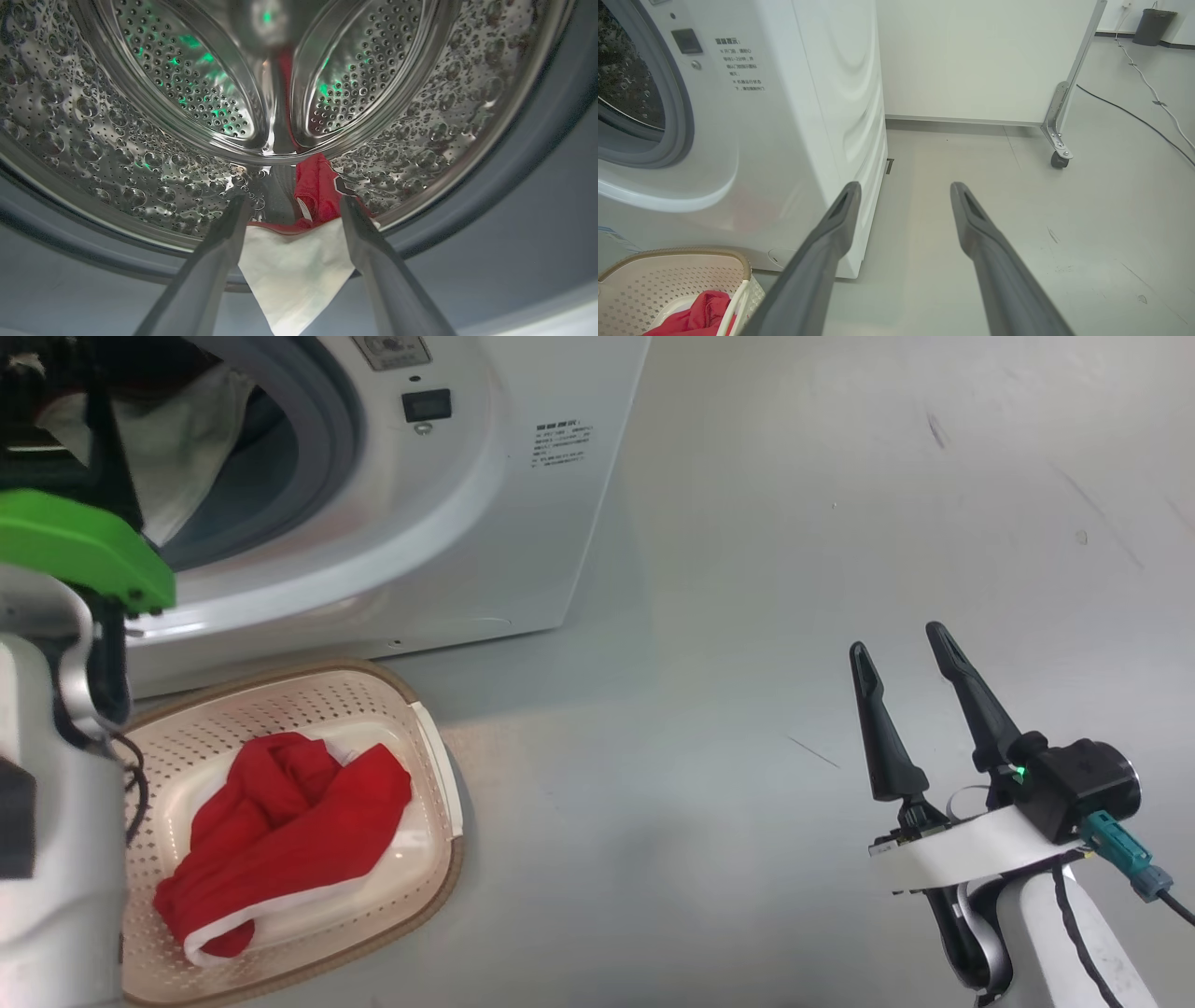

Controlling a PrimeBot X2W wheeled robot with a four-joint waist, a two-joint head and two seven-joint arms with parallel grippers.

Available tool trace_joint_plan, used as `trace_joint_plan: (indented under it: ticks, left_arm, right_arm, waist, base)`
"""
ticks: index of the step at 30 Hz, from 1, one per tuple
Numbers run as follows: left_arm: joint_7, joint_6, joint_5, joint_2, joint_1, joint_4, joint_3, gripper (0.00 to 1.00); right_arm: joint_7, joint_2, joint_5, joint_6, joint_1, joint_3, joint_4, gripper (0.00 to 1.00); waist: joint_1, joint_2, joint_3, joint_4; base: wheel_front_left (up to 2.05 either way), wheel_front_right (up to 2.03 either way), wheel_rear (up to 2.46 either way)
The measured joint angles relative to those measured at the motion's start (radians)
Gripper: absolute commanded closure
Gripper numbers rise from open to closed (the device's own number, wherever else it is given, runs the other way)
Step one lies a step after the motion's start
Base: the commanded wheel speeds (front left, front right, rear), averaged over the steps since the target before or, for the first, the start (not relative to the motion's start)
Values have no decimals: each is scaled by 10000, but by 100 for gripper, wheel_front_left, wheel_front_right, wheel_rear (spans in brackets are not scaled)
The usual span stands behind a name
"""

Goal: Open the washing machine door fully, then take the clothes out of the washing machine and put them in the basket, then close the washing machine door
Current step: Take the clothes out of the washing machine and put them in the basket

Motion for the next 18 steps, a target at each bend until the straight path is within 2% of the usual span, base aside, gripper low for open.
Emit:
trace_joint_plan:
  ticks: [4,8,18]
  left_arm:
    - [568,40,-215,107,-1068,357,295,0]
    - [901,58,-79,610,-1670,949,368,0]
    - [1649,73,-25,715,-2704,2387,176,0]
  right_arm:
    - [-6,31,63,52,-366,54,-86,0]
    - [-48,59,82,54,-661,81,-54,0]
    - [-92,107,161,58,-1077,153,-6,0]
  waist:
    - [0,0,579,-224]
    - [1,0,1100,-454]
    - [1,0,1880,-979]
  base:
    - [0,0,0]
    - [0,0,0]
    - [0,0,0]
